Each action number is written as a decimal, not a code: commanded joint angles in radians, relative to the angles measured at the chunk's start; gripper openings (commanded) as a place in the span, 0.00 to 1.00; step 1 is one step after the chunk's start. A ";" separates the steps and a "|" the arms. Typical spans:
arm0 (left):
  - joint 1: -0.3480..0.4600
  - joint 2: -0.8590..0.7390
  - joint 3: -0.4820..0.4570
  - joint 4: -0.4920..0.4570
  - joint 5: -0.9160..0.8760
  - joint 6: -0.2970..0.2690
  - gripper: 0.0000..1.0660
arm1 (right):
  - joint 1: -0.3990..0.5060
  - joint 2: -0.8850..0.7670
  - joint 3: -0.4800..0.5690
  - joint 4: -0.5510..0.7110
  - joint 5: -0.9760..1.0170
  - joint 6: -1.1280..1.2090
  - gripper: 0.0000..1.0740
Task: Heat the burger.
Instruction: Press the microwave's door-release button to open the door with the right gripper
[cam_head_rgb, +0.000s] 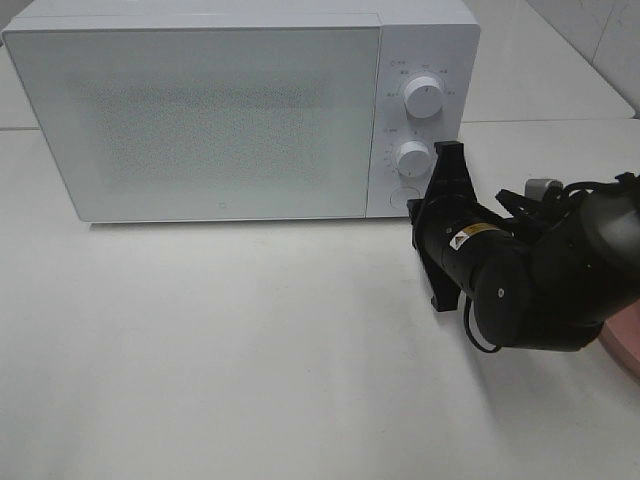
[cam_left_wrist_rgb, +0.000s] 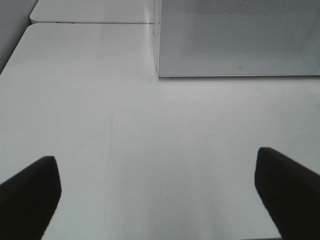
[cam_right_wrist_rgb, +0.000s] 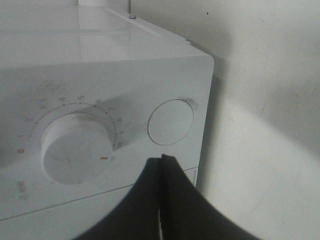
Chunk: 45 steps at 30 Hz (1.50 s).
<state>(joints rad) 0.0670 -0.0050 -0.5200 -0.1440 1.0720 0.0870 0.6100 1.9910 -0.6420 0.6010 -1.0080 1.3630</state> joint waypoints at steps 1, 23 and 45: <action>-0.004 -0.017 0.002 -0.008 0.001 -0.005 0.92 | -0.018 0.019 -0.031 -0.017 0.028 0.010 0.00; -0.004 -0.017 0.002 -0.008 0.001 -0.005 0.92 | -0.086 0.149 -0.186 -0.040 0.061 0.021 0.00; -0.004 -0.017 0.002 -0.008 0.001 -0.005 0.92 | -0.086 0.161 -0.319 -0.004 -0.025 0.027 0.00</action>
<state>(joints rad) 0.0670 -0.0050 -0.5200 -0.1440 1.0720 0.0870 0.5370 2.1600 -0.8830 0.6040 -0.9200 1.4030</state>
